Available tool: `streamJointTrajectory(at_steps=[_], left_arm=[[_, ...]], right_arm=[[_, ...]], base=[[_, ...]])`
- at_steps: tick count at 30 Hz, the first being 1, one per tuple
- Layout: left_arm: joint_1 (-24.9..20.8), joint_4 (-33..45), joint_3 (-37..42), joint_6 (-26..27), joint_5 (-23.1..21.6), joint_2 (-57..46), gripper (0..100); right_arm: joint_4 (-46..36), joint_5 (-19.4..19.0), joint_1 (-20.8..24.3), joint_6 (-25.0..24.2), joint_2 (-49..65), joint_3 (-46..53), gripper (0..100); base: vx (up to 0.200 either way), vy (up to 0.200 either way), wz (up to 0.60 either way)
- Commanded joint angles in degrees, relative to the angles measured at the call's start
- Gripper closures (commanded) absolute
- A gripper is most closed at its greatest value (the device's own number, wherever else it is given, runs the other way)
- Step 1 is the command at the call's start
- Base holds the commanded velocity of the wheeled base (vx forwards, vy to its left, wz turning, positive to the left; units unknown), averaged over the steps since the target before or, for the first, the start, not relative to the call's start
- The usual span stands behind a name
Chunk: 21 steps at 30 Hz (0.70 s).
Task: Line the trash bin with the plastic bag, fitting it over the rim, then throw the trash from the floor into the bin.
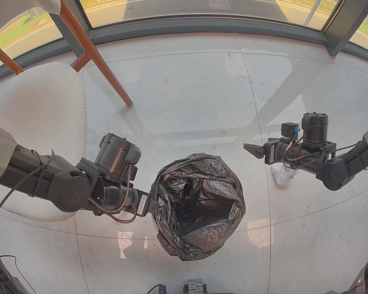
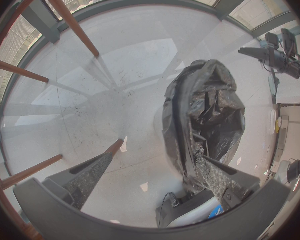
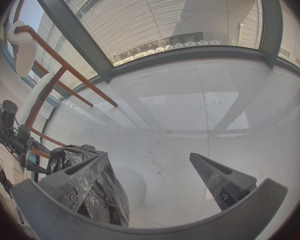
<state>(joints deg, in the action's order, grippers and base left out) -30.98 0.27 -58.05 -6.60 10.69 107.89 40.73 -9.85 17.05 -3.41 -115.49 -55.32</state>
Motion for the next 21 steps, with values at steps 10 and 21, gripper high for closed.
streamJointTrajectory(at_steps=[10,21], left_arm=[[-6.4,-10.2,2.6,-9.1,-4.8,-7.6,0],[-7.6,-13.1,4.6,-16.0,-4.5,-12.1,0]], right_arm=[[0.1,-0.3,-3.6,-0.1,8.4,8.2,0],[0.1,0.2,-3.3,0.0,9.1,9.8,0]], base=[[0.0,0.0,0.0],[-0.164,0.0,0.0]])
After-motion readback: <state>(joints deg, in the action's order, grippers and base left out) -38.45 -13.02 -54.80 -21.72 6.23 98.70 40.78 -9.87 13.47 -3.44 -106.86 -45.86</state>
